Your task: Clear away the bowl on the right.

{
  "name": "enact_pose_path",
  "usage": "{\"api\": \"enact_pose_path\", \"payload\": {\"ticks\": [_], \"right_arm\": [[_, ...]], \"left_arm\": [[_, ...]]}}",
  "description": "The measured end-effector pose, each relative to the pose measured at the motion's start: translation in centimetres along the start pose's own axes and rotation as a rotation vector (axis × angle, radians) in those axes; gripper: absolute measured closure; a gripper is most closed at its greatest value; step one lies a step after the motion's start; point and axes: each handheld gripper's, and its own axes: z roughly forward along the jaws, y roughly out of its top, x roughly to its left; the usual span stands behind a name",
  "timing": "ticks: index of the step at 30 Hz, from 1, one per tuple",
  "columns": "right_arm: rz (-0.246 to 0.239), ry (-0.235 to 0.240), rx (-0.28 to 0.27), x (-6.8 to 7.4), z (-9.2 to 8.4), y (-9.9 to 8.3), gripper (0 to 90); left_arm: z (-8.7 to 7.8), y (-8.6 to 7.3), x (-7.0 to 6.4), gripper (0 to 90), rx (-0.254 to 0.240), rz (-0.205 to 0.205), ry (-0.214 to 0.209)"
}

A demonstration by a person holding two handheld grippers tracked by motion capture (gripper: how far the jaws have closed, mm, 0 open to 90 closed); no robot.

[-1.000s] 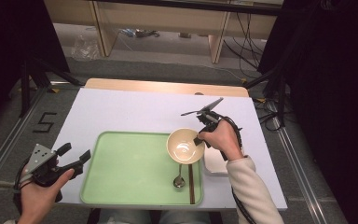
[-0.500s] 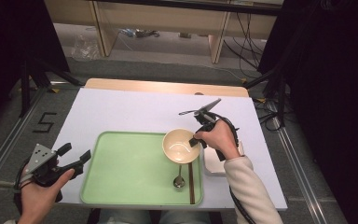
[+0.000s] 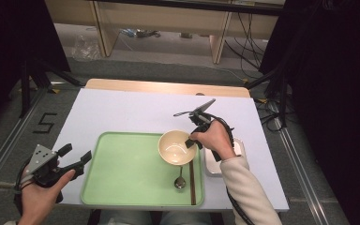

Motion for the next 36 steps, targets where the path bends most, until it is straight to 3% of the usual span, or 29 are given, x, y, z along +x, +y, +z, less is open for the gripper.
{"api": "enact_pose_path", "payload": {"ticks": [1, 3, 4, 5, 6, 7, 8, 9, 11, 16, 17, 18, 19, 22, 24, 25, 29, 30, 32, 36], "right_arm": [[0.031, 0.001, 0.017, 0.3, 0.0, 0.0, 85.1], [-0.031, -0.004, -0.014, 0.1, 0.3, 0.0, 85.1], [0.006, 0.000, 0.015, 0.4, 0.2, 0.1, 85.1], [0.007, -0.005, 0.010, 0.5, 0.2, 0.1, 85.1], [-0.020, -0.003, -0.001, 0.4, 0.4, 0.2, 85.1], [-0.002, -0.002, 0.009, 0.6, 0.4, 0.2, 85.1], [-0.026, -0.003, -0.008, 0.5, 0.5, 0.2, 85.1], [0.002, -0.001, 0.010, 0.8, 0.5, 0.3, 85.1], [-0.028, -0.005, -0.001, 0.9, 0.7, 0.4, 85.1], [-0.031, -0.002, 0.006, 1.5, 1.1, 0.7, 85.1], [-0.014, -0.004, 0.021, 1.8, 1.1, 0.7, 85.1], [-0.035, -0.007, 0.017, 1.7, 1.2, 0.7, 85.1], [-0.014, -0.004, 0.029, 2.0, 1.1, 0.8, 85.1], [-0.048, -0.009, 0.014, 1.9, 1.3, 0.8, 85.1], [-0.025, 0.001, 0.025, 2.2, 1.3, 0.9, 85.1], [-0.035, -0.004, 0.000, 2.2, 1.6, 0.9, 85.1], [-0.019, 0.016, 0.033, 2.6, 1.6, 1.0, 85.0], [-0.039, 0.001, 0.010, 2.5, 1.8, 1.0, 85.1], [-0.060, 0.004, 0.013, 2.5, 1.9, 1.0, 85.0], [-0.056, 0.002, 0.022, 2.7, 2.0, 1.0, 85.1]], "left_arm": [[0.0, 0.0, 0.0, 22.9, 0.000, 0.004, 0.000], [0.0, 0.0, 0.0, 22.9, -0.002, 0.004, 0.002], [0.0, 0.0, 0.0, 22.9, 0.001, 0.005, 0.000], [0.0, 0.0, 0.0, 22.9, 0.001, 0.005, 0.001], [0.0, 0.0, 0.0, 22.9, 0.001, 0.006, 0.001], [0.0, 0.0, 0.0, 22.9, 0.000, 0.004, 0.000], [0.0, 0.0, 0.0, 22.9, 0.000, 0.004, 0.001], [0.0, 0.0, 0.0, 22.9, 0.000, 0.005, 0.001], [0.0, 0.0, 0.0, 22.9, 0.001, 0.005, 0.000], [0.0, 0.0, 0.0, 22.9, 0.001, 0.002, 0.000], [0.0, 0.0, 0.1, 22.9, 0.000, 0.004, 0.001], [0.0, 0.0, 0.1, 22.9, 0.000, 0.006, 0.001], [0.0, 0.0, 0.1, 22.9, 0.001, 0.005, 0.001], [0.0, 0.0, 0.1, 22.9, 0.001, 0.007, 0.001], [-0.1, 0.0, 0.1, 22.9, 0.000, 0.007, 0.002], [0.0, 0.0, 0.1, 22.9, 0.000, 0.007, 0.002], [-0.1, 0.0, 0.1, 22.9, -0.001, 0.007, 0.002], [-0.1, 0.0, 0.1, 22.9, 0.000, 0.008, 0.002], [-0.1, 0.0, 0.1, 22.9, -0.001, 0.007, 0.001], [-0.1, 0.0, 0.1, 22.9, -0.001, 0.007, 0.001]]}}
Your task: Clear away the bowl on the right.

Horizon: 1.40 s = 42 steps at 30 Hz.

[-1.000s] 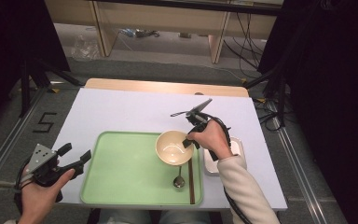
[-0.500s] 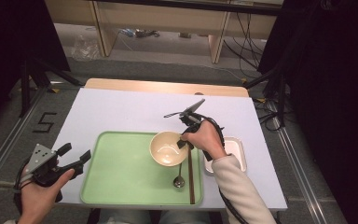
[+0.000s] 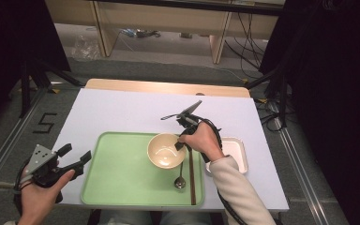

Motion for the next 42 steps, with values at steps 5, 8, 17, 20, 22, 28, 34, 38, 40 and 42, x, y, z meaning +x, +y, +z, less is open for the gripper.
{"api": "enact_pose_path", "payload": {"ticks": [5, 8, 17, 20, 22, 28, 34, 38, 40, 42], "right_arm": [[-0.026, -0.008, 0.003, 0.2, 0.2, 0.0, 85.1], [-0.020, -0.002, 0.001, 0.3, 0.4, 0.1, 85.1], [-0.032, -0.003, 0.009, 0.8, 1.1, 0.1, 85.0], [-0.026, -0.010, 0.024, 1.0, 1.3, 0.1, 85.0], [-0.041, -0.013, 0.024, 1.0, 1.5, 0.1, 85.1], [-0.030, -0.019, 0.029, 1.3, 2.0, 0.1, 85.0], [-0.033, -0.014, 0.057, 1.5, 2.4, 0.1, 85.0], [-0.043, -0.024, 0.054, 1.5, 2.9, 0.0, 84.9], [-0.033, -0.025, 0.067, 1.6, 2.9, 0.1, 84.8], [-0.044, -0.021, 0.075, 1.5, 3.0, 0.1, 84.9]], "left_arm": [[0.0, 0.0, 0.0, 22.9, 0.000, 0.000, 0.001], [0.0, 0.0, 0.0, 22.9, 0.000, 0.001, 0.000], [0.0, 0.0, 0.0, 22.9, 0.001, 0.001, 0.000], [0.0, 0.0, 0.0, 23.0, 0.001, 0.000, 0.000], [0.0, 0.0, 0.0, 23.0, 0.001, 0.001, -0.001], [0.0, 0.0, 0.0, 23.0, 0.001, -0.001, -0.001], [0.0, 0.0, 0.0, 22.9, 0.001, 0.001, -0.001], [0.0, 0.0, 0.0, 22.9, 0.001, -0.003, -0.001], [0.0, 0.0, 0.0, 23.0, 0.001, -0.004, -0.002], [0.0, 0.0, 0.0, 23.0, 0.001, -0.002, -0.002]]}}
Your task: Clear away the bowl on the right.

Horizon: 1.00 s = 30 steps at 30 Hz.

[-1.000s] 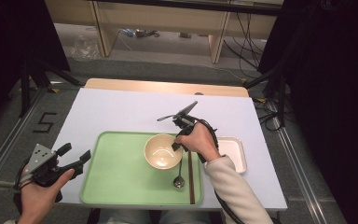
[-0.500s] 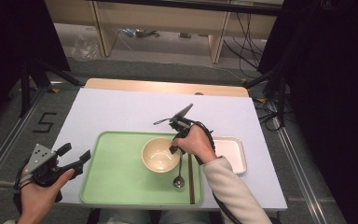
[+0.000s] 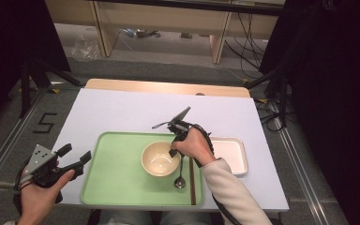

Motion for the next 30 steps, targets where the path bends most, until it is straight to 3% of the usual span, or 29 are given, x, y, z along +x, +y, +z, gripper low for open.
{"api": "enact_pose_path", "payload": {"ticks": [2, 5, 6, 9, 14, 15, 16, 17, 19, 22, 27, 29, 30], "right_arm": [[0.011, -0.016, -0.001, 0.11, 0.14, -0.01, 84.8], [-0.010, -0.026, -0.009, 0.05, 0.31, -0.01, 84.6], [0.010, -0.022, -0.006, 0.16, 0.39, -0.03, 84.6], [-0.008, -0.017, 0.006, 0.11, 0.48, 0.01, 84.5], [0.019, -0.030, 0.009, 0.43, 0.72, -0.01, 84.6], [-0.027, -0.041, -0.003, 0.16, 0.75, 0.05, 84.6], [-0.028, -0.042, -0.004, 0.17, 0.78, 0.05, 84.6], [0.015, -0.030, 0.006, 0.42, 0.78, 0.01, 84.7], [0.017, -0.015, 0.031, 0.35, 0.70, 0.09, 84.7], [0.008, -0.023, -0.001, 0.30, 0.94, 0.03, 84.9], [-0.013, -0.012, 0.006, 0.22, 0.89, 0.11, 85.1], [-0.036, -0.036, -0.014, 0.15, 0.87, 0.04, 84.2], [-0.029, -0.020, -0.022, 0.23, 0.72, 0.05, 82.1]], "left_arm": [[0.00, 0.00, -0.01, 23.0, 0.000, -0.001, 0.000], [0.01, 0.00, 0.00, 23.0, 0.000, -0.001, 0.000], [0.00, 0.00, -0.01, 23.0, 0.001, -0.003, 0.000], [0.00, 0.00, -0.01, 23.0, 0.000, -0.003, 0.000], [0.01, -0.01, -0.01, 23.0, 0.000, -0.003, 0.000], [0.01, -0.01, 0.00, 23.0, 0.000, -0.003, 0.000], [0.01, -0.01, 0.00, 23.0, 0.000, -0.003, 0.000], [0.02, -0.01, 0.00, 22.9, 0.000, -0.002, 0.000], [0.01, -0.01, -0.01, 23.0, 0.001, -0.002, -0.001], [0.03, -0.02, -0.01, 23.0, 0.000, -0.003, 0.000], [0.04, -0.03, -0.02, 23.0, 0.001, -0.003, -0.001], [0.09, -0.04, -0.02, 23.0, -0.003, -0.003, -0.002], [0.15, -0.08, -0.03, 23.0, -0.007, -0.008, -0.009]]}}
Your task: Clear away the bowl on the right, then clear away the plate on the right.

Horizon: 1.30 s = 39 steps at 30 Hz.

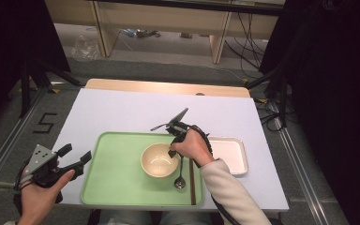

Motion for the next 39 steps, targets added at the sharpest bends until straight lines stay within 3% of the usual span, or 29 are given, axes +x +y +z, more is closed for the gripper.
{"api": "enact_pose_path", "payload": {"ticks": [4, 6, 9, 10, 14, 16, 18, 20, 24, 26, 27, 29, 32, 34, 35, 38, 39], "right_arm": [[-0.041, -0.022, -0.024, 0.1, -0.9, 0.0, 68.0], [-0.018, -0.013, -0.026, 0.2, -1.5, -0.1, 62.7], [-0.035, -0.007, -0.055, -0.3, -2.6, -0.3, 55.6], [-0.001, -0.006, -0.062, -0.2, -3.4, -0.4, 52.8], [-0.021, -0.004, -0.145, -1.2, -5.6, -1.0, 39.3], [0.027, -0.026, -0.186, -1.9, -6.8, -1.4, 34.6], [0.044, -0.049, -0.217, -3.2, -7.8, -2.0, 33.4], [0.113, -0.063, -0.218, -4.2, -8.3, -2.5, 33.7], [0.186, -0.106, -0.225, -6.9, -8.9, -3.6, 34.6], [0.223, -0.116, -0.224, -7.5, -9.1, -3.9, 35.1], [0.208, -0.131, -0.242, -8.1, -9.2, -4.1, 35.2], [0.254, -0.134, -0.230, -8.1, -9.3, -4.3, 35.2], [0.238, -0.145, -0.233, -8.7, -9.3, -4.4, 35.5], [0.266, -0.153, -0.193, -8.8, -9.3, -4.5, 36.8], [0.256, -0.168, -0.206, -9.1, -9.1, -4.6, 38.0], [0.229, -0.191, -0.176, -10.3, -8.8, -5.2, 40.1], [0.241, -0.199, -0.156, -10.6, -8.8, -5.4, 41.4]], "left_arm": [[0.0, 0.0, 0.0, 22.9, 0.010, 0.000, 0.002], [-0.1, 0.0, 0.0, 22.9, 0.010, 0.001, 0.002], [-0.1, 0.0, 0.1, 22.9, 0.014, 0.003, 0.004], [0.0, 0.0, 0.0, 22.9, 0.015, -0.001, 0.005], [0.0, 0.0, 0.1, 22.8, 0.018, 0.005, 0.005], [0.1, 0.0, 0.0, 22.8, 0.019, 0.002, 0.007], [0.2, 0.0, 0.0, 22.8, 0.022, 0.000, 0.007], [0.3, 0.0, 0.0, 22.8, 0.026, 0.004, 0.007], [0.3, 0.0, -0.1, 22.8, 0.027, 0.009, 0.006], [0.2, 0.0, -0.1, 22.8, 0.025, 0.006, 0.004], [0.2, 0.0, -0.1, 22.8, 0.024, 0.005, 0.003], [0.1, 0.0, 0.0, 22.8, 0.020, 0.000, 0.007], [0.1, -0.1, 0.1, 22.8, 0.023, -0.002, 0.008], [0.1, -0.1, 0.1, 22.8, 0.023, -0.001, 0.011], [0.2, -0.1, 0.1, 22.8, 0.025, 0.002, 0.011], [0.2, -0.1, 0.0, 22.8, 0.030, 0.006, 0.009], [0.2, -0.1, 0.0, 22.8, 0.030, 0.006, 0.010]]}}
